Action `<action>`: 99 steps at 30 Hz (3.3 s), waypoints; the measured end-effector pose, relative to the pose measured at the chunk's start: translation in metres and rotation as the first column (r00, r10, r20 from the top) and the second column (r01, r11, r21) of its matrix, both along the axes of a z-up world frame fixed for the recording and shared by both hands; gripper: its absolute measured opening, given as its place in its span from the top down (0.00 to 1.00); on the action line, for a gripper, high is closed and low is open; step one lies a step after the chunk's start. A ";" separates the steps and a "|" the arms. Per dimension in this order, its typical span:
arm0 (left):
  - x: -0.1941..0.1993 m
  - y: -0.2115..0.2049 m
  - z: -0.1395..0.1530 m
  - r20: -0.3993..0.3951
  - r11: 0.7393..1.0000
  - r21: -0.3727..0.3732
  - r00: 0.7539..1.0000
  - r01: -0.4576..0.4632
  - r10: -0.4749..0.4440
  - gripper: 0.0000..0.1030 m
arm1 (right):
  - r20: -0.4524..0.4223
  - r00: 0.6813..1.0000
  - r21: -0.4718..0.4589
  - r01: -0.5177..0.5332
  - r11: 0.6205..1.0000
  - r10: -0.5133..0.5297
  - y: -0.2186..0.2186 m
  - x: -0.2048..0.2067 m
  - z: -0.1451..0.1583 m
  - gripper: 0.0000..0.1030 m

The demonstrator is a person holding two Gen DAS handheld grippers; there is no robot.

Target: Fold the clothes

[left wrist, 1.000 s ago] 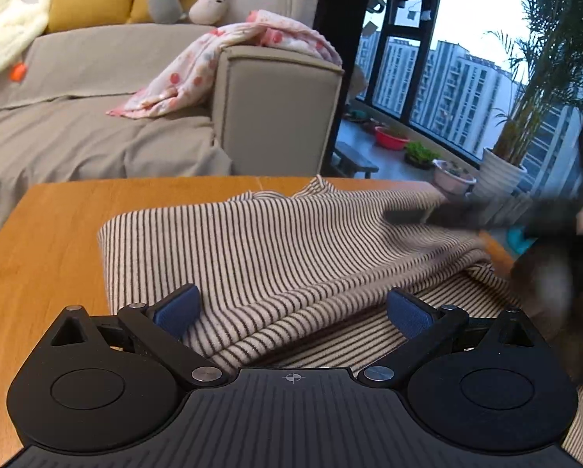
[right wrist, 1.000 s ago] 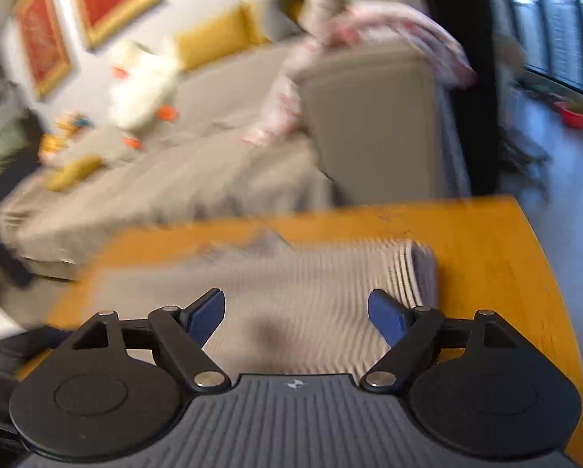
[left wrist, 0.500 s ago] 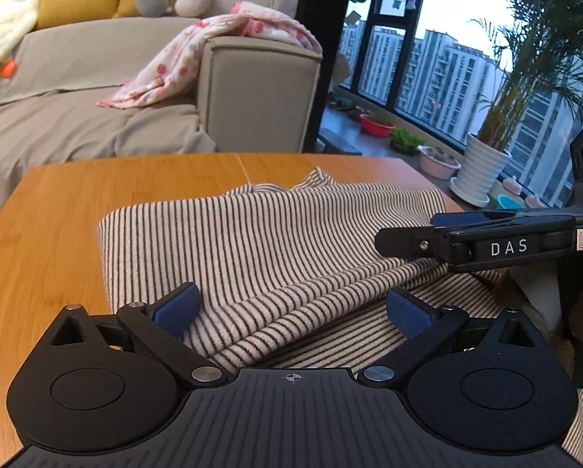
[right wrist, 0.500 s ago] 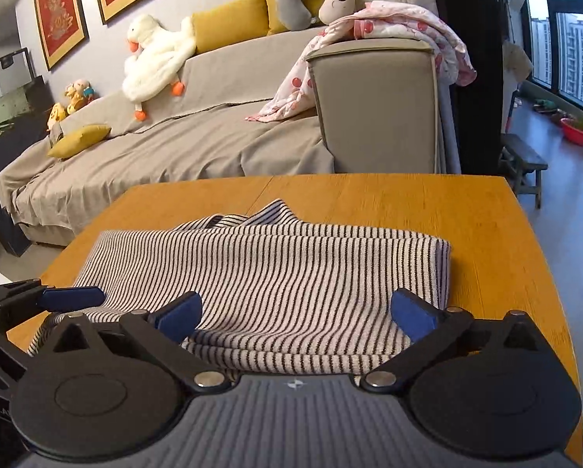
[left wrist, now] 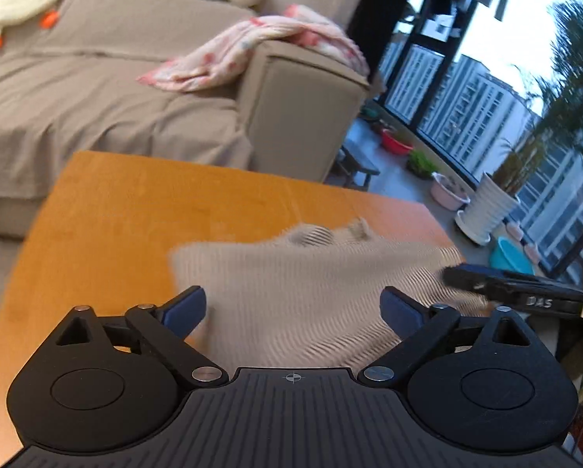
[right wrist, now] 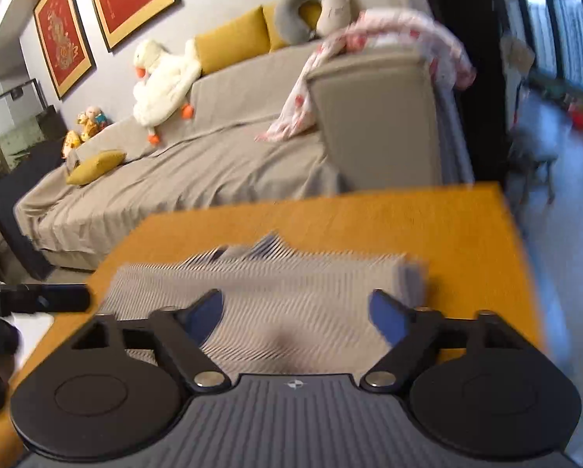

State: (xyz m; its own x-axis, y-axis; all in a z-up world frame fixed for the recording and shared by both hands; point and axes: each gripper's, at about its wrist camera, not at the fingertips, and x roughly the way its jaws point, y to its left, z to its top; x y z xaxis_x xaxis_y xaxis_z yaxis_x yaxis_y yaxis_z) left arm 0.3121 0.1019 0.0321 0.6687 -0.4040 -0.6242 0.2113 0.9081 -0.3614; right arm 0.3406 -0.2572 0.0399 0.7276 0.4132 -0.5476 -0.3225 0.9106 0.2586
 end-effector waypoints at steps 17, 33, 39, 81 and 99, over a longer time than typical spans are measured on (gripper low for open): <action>0.087 -0.002 -0.039 -0.077 0.988 0.021 0.985 0.154 -0.152 0.17 | -0.249 0.947 0.010 -0.206 0.978 0.202 0.009 0.111 -0.016 0.38; 0.125 -0.014 -0.041 0.005 0.992 0.076 0.994 0.105 -0.105 0.54 | -0.185 0.970 0.013 -0.158 0.987 0.158 0.018 0.163 -0.029 0.66; 0.088 -0.008 0.001 0.097 0.989 0.070 0.986 0.133 -0.139 0.67 | 0.035 0.966 -0.052 -0.255 0.966 0.256 0.015 0.113 0.028 0.71; -0.058 0.026 -0.019 -0.142 0.998 -0.069 0.990 0.001 -0.010 0.59 | -0.115 0.980 0.053 -0.158 0.986 0.163 0.009 -0.117 -0.018 0.65; -0.131 0.016 -0.038 -0.214 0.994 -0.091 0.974 0.062 -0.080 0.71 | -0.072 0.975 -0.114 -0.216 0.970 0.209 -0.015 -0.151 -0.004 0.65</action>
State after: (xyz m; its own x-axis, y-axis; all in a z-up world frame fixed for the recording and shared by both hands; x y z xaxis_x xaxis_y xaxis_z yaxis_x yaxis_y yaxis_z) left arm 0.1814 0.1182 -0.0054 0.4885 -0.5021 -0.7136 0.1827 0.8586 -0.4790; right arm 0.1894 -0.2726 0.0363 0.5953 0.4831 -0.6421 -0.4995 0.8484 0.1753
